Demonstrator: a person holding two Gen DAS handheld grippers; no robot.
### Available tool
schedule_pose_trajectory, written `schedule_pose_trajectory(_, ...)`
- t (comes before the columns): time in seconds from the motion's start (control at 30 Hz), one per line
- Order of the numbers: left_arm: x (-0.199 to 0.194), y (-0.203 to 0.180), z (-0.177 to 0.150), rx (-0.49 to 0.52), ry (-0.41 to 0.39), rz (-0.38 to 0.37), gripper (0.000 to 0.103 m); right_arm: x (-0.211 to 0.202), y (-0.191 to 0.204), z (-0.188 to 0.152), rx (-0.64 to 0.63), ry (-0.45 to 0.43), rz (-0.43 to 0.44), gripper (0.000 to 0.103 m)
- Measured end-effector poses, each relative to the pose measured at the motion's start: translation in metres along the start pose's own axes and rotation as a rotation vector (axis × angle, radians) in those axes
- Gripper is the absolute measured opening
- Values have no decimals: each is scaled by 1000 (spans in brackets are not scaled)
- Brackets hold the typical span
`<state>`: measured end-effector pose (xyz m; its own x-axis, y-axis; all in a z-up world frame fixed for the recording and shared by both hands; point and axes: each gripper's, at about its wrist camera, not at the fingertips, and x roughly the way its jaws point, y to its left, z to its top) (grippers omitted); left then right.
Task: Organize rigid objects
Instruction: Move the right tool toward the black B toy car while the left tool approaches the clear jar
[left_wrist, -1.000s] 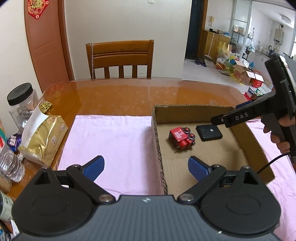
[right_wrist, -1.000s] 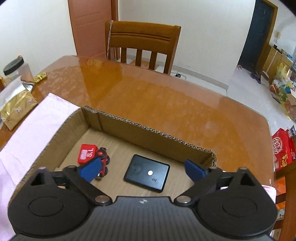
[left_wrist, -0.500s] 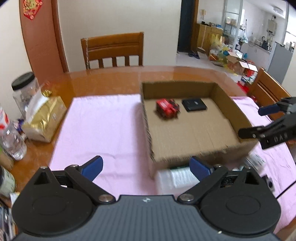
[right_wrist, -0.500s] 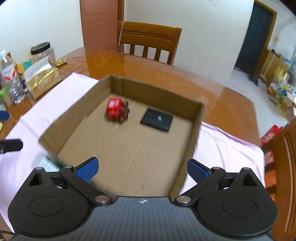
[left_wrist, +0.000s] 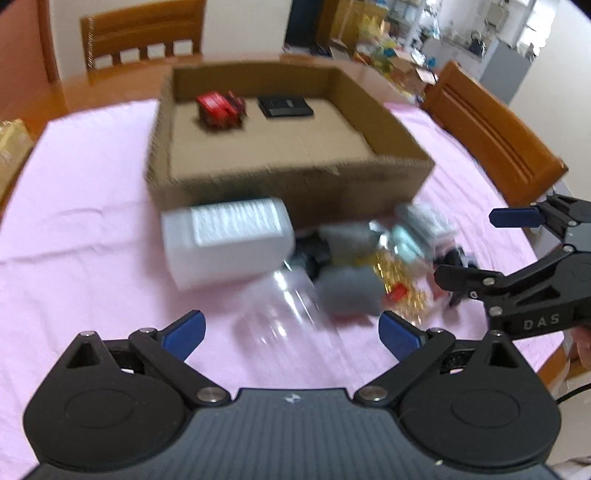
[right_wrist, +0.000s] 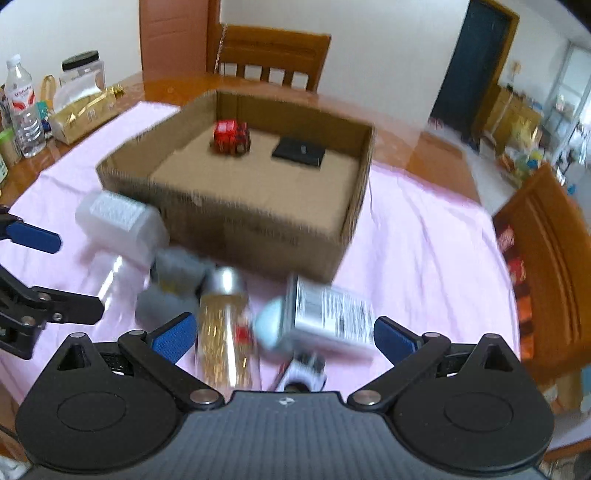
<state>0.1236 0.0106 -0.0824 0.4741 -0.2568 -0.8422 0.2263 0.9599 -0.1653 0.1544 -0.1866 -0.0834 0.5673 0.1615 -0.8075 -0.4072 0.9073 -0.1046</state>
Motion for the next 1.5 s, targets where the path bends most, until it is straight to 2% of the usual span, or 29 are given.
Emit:
schedule_pose_trajectory(0.1,10,-4,-8,23,36,20,100,2,0,-12,14,28,11,103)
schedule_pose_trajectory(0.3,5,6,-24,23,66,49,100,3,-8,-18,45,45,-47,103)
schedule_pose_trajectory(0.77,-11,54,-40,-65,85,182,99,10,-74,-43,210,140,-215,103)
schedule_pose_trajectory(0.87,-10,60,-40,-79,82,210,99,11,-83,-48,244,149,-198,103)
schedule_pose_trajectory(1.03,-6,67,-38,-96,76,224,100,20,-74,-53,239,160,-97,103)
schedule_pose_trajectory(1.23,-3,77,-37,-105,72,315,99,39,-62,-68,222,192,-67,103)
schedule_pose_trajectory(1.3,-7,76,-38,-118,72,293,99,40,-66,-71,255,190,-47,103)
schedule_pose_trajectory(1.5,-9,53,-35,-150,52,105,100,37,-64,-77,246,151,-51,103)
